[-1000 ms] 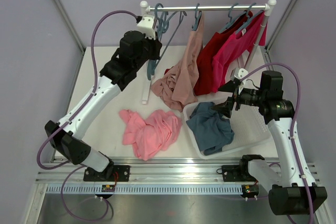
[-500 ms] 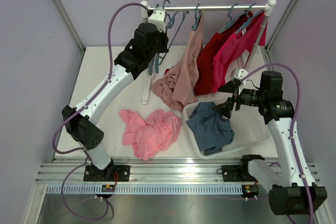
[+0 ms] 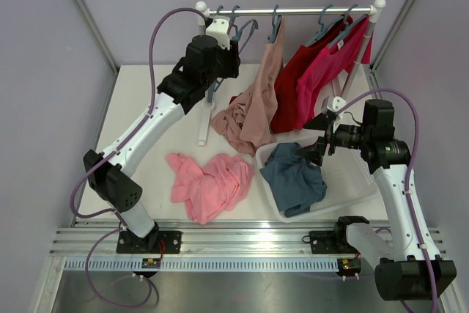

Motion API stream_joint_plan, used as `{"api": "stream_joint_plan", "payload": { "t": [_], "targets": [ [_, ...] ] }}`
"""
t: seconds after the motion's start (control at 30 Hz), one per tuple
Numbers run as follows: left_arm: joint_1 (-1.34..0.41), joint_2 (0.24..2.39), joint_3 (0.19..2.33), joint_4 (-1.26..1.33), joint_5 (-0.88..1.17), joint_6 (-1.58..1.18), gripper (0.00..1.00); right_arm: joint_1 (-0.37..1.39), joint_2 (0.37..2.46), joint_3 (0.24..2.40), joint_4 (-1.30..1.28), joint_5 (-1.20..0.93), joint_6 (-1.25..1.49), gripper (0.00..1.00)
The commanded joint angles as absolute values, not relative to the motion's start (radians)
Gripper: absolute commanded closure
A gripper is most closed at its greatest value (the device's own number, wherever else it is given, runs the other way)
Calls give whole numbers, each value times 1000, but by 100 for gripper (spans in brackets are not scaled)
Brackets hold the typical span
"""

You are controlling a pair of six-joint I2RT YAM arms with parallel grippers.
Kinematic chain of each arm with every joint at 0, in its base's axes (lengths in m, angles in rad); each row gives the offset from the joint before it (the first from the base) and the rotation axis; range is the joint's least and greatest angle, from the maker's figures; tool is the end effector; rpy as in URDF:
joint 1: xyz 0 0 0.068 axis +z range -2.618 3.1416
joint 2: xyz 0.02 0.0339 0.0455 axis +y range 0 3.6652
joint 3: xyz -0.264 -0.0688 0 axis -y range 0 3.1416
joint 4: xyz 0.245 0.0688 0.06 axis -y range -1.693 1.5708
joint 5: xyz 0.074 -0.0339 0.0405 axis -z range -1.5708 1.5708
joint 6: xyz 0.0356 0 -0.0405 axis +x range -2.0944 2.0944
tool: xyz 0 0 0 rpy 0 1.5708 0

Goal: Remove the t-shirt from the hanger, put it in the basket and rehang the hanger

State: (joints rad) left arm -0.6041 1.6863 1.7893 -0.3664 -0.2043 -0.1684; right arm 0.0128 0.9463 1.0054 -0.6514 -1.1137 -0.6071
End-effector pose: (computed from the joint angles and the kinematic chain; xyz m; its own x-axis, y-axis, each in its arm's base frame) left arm 0.3276 -0.2173 0.4323 -0.2775 -0.0079 -0.9607 0.3535 0.9290 -0.1097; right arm 0.1807 0.0343 0.3520 -0.0306 -0.2522 -0.9672 -0.9345 0.3505 -0.0619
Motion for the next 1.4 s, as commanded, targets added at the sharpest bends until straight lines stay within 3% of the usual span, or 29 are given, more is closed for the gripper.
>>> {"api": "stream_joint_plan", "payload": {
  "t": [0.0, 0.23, 0.33, 0.43, 0.53, 0.63, 0.67, 0.77, 0.83, 0.97, 1.1, 1.37],
  "targets": [
    [-606, 1562, 1789, -296, -158, -199, 45, 9, 933, 1005, -638, -1153, -632, 1],
    [-606, 1338, 1680, -273, -31, -222, 9, -23, 942, 1015, -734, -1198, -747, 0],
    [-603, 1217, 1545, -268, 23, -181, 1, -23, 977, 1055, -890, -1284, -909, 1],
    [-598, 1036, 1361, -282, 8, -117, 1, -5, 1072, 1149, -1138, -1364, -1168, 1],
    [-598, 850, 1154, -316, -50, -81, 1, 193, 1201, 1277, -1291, -1263, -1328, 0],
    [-597, 625, 993, -357, -110, -72, 1, 447, 1291, 1322, -1156, -983, -1136, 0],
    [-597, 624, 964, -368, -124, -75, 1, 509, 1292, 1316, -1105, -982, -1135, 1],
    [-597, 497, 888, -435, -187, -100, 1, 748, 1377, 1331, -1003, -648, -1074, 1],
    [-597, 417, 864, -488, -237, -127, 1, 846, 1471, 1370, -956, -576, -1036, 1],
    [-597, 302, 833, -544, -284, -176, 1, 965, 1592, 1358, -794, -375, -965, 1],
    [-597, 241, 821, -601, -298, -225, 1, 1028, 1673, 1322, -631, -350, -942, 0],
    [-597, 150, 816, -656, -313, -276, 1, 1065, 1893, 1364, -571, -216, -926, 1]
  ]
}}
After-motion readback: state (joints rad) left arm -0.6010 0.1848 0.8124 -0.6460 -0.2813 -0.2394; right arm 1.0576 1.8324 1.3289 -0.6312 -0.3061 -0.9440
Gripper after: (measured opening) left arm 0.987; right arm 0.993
